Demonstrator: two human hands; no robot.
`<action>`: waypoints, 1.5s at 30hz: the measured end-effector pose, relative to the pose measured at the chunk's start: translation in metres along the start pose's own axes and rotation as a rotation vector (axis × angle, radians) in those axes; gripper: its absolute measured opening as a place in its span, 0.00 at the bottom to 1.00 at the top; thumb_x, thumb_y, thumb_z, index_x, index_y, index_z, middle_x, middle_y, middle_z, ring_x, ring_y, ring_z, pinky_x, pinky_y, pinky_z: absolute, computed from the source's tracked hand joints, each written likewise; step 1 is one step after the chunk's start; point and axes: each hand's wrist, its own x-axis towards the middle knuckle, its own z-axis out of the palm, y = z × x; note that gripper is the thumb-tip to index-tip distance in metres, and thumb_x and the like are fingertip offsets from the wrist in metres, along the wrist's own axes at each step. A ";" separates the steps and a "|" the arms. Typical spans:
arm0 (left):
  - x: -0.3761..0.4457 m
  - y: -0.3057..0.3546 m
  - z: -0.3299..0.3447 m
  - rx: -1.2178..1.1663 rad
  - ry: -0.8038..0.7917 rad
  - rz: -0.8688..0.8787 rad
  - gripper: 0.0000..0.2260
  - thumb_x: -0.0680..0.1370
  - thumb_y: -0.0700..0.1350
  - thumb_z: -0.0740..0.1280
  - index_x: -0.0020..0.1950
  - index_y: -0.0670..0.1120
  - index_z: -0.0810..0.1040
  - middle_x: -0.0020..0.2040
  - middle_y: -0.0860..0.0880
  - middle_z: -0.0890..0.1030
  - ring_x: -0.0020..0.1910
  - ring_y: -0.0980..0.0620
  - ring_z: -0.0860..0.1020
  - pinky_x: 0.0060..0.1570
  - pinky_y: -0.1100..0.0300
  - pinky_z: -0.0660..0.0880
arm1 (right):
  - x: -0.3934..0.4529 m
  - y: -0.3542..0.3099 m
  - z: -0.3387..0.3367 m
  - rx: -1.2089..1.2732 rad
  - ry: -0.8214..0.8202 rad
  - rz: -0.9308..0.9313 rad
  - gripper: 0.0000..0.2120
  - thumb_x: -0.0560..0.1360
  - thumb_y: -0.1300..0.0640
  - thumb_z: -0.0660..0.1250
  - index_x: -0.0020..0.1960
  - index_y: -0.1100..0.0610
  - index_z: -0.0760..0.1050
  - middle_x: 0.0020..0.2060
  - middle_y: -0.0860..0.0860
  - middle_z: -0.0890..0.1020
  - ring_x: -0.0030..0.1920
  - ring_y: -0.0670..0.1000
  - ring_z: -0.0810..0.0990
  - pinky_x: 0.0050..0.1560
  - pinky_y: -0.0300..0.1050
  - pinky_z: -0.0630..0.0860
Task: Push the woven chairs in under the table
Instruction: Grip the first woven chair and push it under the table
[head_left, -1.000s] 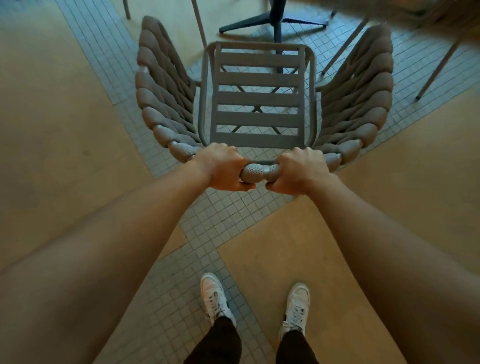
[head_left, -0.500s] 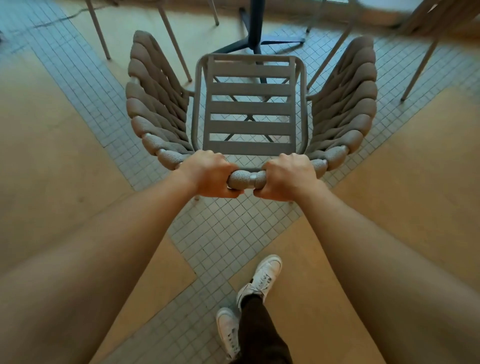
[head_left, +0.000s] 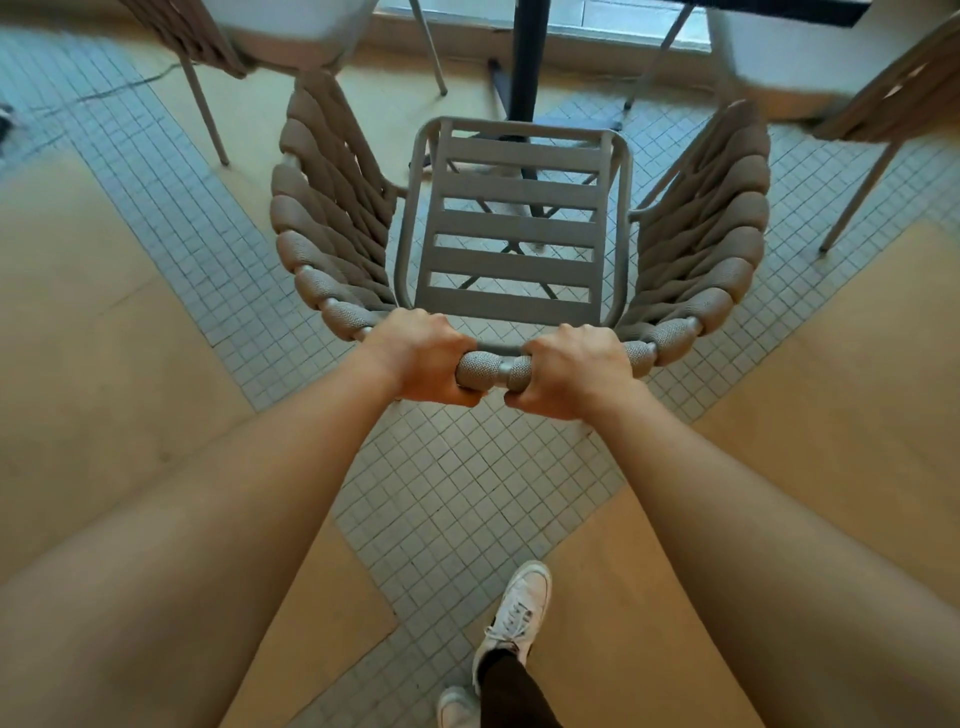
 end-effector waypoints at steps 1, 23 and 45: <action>0.007 -0.006 -0.003 0.000 -0.006 -0.005 0.25 0.68 0.73 0.58 0.53 0.60 0.79 0.40 0.54 0.82 0.36 0.50 0.80 0.39 0.52 0.81 | 0.009 0.002 -0.003 -0.004 0.003 -0.002 0.25 0.63 0.28 0.61 0.43 0.46 0.81 0.31 0.46 0.74 0.32 0.52 0.76 0.33 0.45 0.68; 0.089 -0.078 -0.040 0.018 0.013 0.126 0.21 0.70 0.72 0.59 0.50 0.59 0.79 0.37 0.55 0.80 0.34 0.51 0.78 0.35 0.57 0.75 | 0.102 0.029 -0.042 0.024 -0.046 0.079 0.22 0.64 0.28 0.61 0.47 0.42 0.78 0.32 0.44 0.74 0.33 0.51 0.76 0.35 0.46 0.70; 0.103 -0.098 -0.041 -0.007 0.214 0.152 0.28 0.70 0.75 0.54 0.49 0.56 0.82 0.33 0.56 0.79 0.31 0.51 0.78 0.33 0.59 0.75 | 0.116 0.034 -0.049 0.116 0.049 0.128 0.25 0.63 0.27 0.62 0.49 0.43 0.80 0.33 0.43 0.76 0.39 0.53 0.79 0.43 0.49 0.74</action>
